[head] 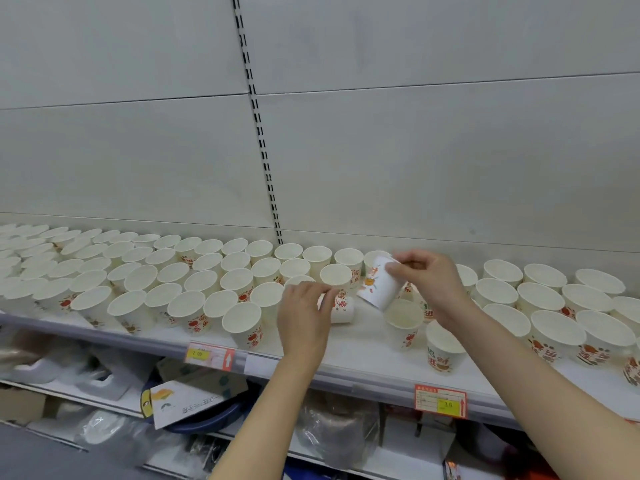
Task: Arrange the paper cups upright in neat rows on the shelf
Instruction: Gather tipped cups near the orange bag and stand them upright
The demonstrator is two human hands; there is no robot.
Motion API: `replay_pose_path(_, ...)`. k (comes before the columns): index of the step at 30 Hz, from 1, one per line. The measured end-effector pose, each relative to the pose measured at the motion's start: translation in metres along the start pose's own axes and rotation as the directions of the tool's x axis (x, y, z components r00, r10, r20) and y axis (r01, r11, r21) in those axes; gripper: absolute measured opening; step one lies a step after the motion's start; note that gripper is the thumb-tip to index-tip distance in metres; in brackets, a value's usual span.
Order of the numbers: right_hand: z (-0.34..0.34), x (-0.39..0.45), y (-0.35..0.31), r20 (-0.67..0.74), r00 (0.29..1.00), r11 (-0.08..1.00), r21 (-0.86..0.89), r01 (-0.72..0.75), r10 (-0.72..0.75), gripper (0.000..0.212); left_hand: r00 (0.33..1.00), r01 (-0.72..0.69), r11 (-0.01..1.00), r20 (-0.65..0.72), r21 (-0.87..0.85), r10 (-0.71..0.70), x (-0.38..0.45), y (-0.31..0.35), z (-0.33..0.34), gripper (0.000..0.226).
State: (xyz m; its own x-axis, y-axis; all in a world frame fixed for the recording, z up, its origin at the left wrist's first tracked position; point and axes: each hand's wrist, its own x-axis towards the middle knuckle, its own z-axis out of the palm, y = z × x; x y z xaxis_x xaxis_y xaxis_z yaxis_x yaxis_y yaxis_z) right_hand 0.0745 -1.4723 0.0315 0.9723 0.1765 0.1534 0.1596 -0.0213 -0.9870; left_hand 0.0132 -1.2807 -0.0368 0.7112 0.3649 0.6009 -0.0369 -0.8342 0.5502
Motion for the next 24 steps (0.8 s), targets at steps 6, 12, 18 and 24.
replay_pose_path(6, 0.000, -0.061, 0.022, 0.031, 0.918, 0.777, -0.522, 0.351, -0.394, 0.009, 0.966, -0.012, 0.828, 0.220, 0.561, -0.135, 0.022, 0.000, 0.007, 0.039)
replay_pose_path(12, 0.007, -0.084, 0.062, 0.168, 0.751, 0.504, -0.646, 0.573, -0.638, 0.010, 0.869, -0.121, 0.673, 0.406, 0.730, -0.283, 0.034, 0.004, 0.024, 0.043)
replay_pose_path(18, 0.011, -0.086, 0.080, 0.222, 0.744, 0.430, -0.698, 0.573, -0.630, 0.011, 0.843, -0.021, 0.732, 0.406, 0.681, -0.354, 0.046, 0.009, 0.029, 0.028)
replay_pose_path(24, 0.015, -0.082, 0.087, 0.214, 0.769, 0.423, -0.732, 0.535, -0.602, 0.014, 0.841, 0.092, 0.839, 0.409, 0.536, -0.354, 0.052, 0.017, 0.029, 0.022)
